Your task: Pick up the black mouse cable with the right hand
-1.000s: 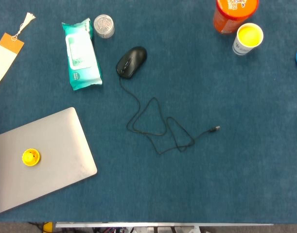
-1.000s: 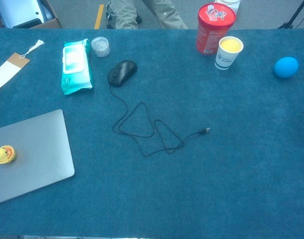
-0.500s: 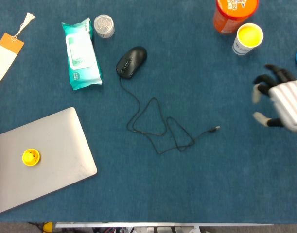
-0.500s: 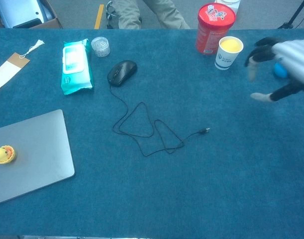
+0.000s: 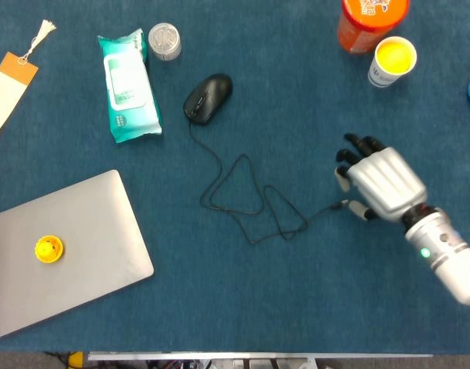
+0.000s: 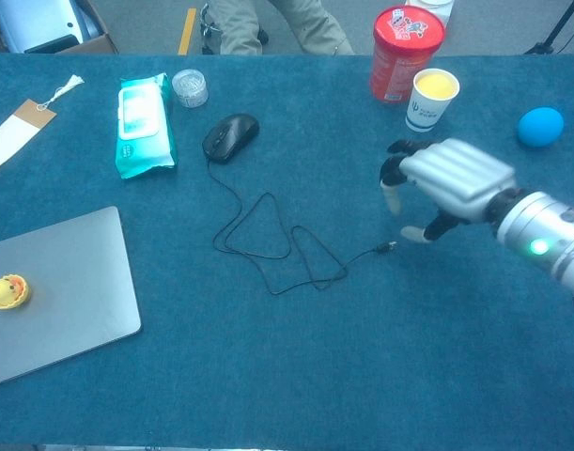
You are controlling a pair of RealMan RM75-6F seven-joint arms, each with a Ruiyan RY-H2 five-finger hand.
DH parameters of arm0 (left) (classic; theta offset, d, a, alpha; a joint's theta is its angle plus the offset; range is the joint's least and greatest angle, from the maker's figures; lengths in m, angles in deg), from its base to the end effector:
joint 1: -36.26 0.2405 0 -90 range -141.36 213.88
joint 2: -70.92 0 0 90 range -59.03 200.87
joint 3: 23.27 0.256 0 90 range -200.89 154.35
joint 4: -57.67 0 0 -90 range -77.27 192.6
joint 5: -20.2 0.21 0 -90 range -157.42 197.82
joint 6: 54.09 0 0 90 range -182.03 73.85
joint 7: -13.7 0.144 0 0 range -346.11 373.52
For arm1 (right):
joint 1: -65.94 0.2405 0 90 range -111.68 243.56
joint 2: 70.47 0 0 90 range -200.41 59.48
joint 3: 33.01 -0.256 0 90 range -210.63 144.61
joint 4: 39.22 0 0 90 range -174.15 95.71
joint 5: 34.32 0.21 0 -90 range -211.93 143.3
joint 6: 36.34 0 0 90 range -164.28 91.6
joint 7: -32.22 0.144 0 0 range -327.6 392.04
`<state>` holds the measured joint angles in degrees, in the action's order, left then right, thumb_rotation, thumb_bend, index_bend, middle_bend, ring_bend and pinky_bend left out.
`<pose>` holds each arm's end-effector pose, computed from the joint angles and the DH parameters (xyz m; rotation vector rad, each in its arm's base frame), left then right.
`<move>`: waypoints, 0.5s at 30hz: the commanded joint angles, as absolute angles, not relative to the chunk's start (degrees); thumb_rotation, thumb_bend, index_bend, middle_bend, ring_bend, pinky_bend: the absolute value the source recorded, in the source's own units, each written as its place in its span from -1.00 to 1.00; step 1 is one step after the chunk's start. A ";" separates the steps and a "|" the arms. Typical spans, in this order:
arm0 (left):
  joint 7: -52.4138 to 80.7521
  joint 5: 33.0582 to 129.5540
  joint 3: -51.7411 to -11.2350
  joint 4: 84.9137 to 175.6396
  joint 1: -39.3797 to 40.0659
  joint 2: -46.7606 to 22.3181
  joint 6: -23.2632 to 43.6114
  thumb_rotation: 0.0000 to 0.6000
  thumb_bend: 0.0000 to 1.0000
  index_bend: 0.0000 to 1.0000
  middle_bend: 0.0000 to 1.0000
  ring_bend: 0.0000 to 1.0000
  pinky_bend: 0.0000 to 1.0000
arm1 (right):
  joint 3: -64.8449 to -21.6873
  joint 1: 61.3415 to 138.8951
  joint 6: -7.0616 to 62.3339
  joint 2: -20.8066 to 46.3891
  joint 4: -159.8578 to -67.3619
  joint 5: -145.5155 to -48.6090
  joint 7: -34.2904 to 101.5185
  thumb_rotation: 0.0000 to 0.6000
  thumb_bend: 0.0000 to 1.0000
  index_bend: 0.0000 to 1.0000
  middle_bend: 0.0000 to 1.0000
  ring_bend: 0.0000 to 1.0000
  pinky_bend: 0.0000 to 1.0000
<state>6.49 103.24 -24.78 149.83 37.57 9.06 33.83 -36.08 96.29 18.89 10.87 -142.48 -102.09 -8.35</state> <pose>-0.3372 0.1408 0.1788 -1.2272 -1.0181 -0.8803 -0.1726 -0.2461 -0.0095 2.0775 -0.8302 0.6740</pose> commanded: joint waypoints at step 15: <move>4.23 102.97 -24.85 147.39 37.76 8.49 33.14 1.00 -0.71 -0.70 -0.72 -0.69 -0.76 | -32.32 99.94 19.26 19.28 -133.90 -96.63 -17.83 1.00 -0.56 0.08 -0.47 -0.86 -0.68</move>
